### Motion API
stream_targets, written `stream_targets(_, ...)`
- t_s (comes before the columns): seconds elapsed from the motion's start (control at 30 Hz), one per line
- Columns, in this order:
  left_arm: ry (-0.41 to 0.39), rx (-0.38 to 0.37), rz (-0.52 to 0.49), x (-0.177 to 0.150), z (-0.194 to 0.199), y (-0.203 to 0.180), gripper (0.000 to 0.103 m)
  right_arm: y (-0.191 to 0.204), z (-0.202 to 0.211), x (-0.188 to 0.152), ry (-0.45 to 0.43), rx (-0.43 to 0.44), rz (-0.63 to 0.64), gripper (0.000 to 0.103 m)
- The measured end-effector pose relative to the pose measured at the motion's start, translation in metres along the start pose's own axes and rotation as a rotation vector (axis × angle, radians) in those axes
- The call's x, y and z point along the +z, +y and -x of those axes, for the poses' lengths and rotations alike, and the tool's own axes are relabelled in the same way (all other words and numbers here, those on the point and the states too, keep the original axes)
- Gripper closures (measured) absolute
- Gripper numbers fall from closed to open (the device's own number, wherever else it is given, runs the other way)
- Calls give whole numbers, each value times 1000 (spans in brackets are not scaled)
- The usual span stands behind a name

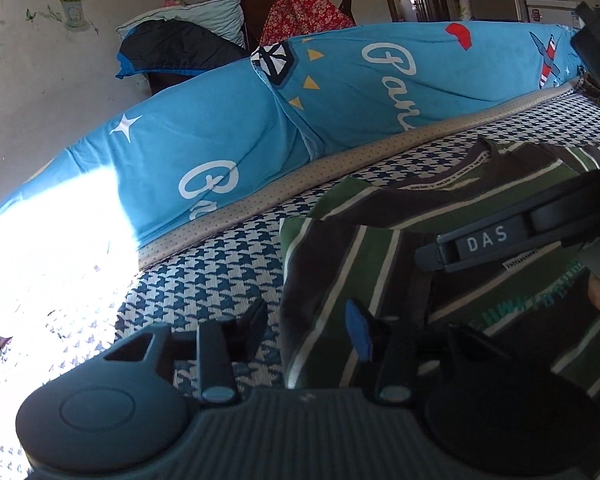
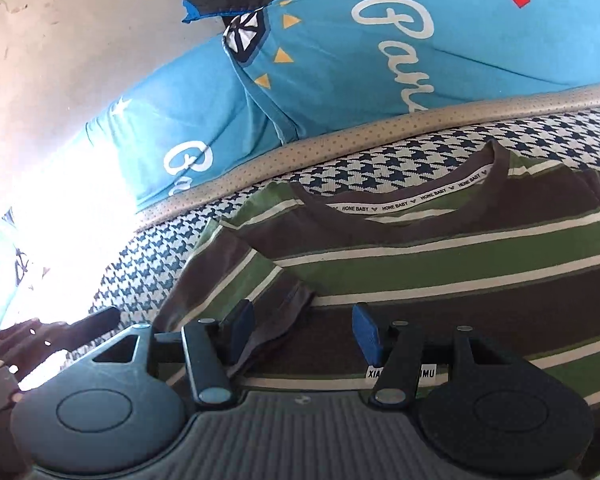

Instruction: Fold clothes

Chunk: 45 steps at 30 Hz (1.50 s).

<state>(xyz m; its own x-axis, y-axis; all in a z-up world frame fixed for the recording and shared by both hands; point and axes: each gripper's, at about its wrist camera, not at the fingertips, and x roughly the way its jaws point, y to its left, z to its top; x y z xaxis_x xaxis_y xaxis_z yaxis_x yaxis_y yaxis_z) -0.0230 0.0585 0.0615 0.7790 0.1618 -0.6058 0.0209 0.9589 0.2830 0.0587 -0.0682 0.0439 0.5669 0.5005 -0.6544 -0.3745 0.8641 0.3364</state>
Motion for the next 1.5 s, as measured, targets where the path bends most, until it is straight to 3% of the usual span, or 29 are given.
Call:
stream_targets(0.2,-30,-55,-94,-10,11,-6,45,10,-16,-4,-21,-16,86,49)
stream_targets(0.3,-36,-67,-127,-14,13,-12,35,14,-20,-4,-25,18,106,68)
stream_targets(0.37,-38,-76,-148,-16,13,-16,32,14,-17,1,-30,55,89,89)
stream_targets(0.43,-45,-75,-169,-17,13,-21,28,15,-15,5,-36,93,72,96)
stream_targets(0.6,-74,-56,-192,-15,10,-32,15,16,-9,16,-49,186,29,98)
stream_targets(0.87,-76,41,-221,-12,-7,-49,13,32,12,28,-84,338,49,98)
stream_targets(1.03,-57,73,-158,-6,-17,-46,35,33,18,30,-97,360,39,98)
stream_targets(1.13,-38,107,-121,-3,-22,-41,57,32,20,30,-101,366,32,98)
stream_targets(1.2,-19,118,-80,-3,-24,-32,81,33,21,30,-102,373,31,98)
stream_targets(1.23,-13,128,-62,-3,-24,-28,87,33,22,30,-104,377,33,98)
stream_targets(1.3,-32,211,-50,-2,-24,-18,92,35,24,30,-109,385,37,98)
stream_targets(1.33,-45,292,-37,-1,-24,-8,92,36,25,30,-115,387,38,98)
stream_targets(1.37,-37,357,4,1,-25,7,90,36,26,30,-122,387,40,98)
stream_targets(1.43,51,450,181,-1,-33,48,60,36,28,31,-136,379,46,97)
stream_targets(1.47,125,500,302,-6,-39,73,28,36,29,31,-142,375,45,97)
stream_targets(1.5,177,536,382,-12,-42,90,27,34,31,31,-146,371,38,97)
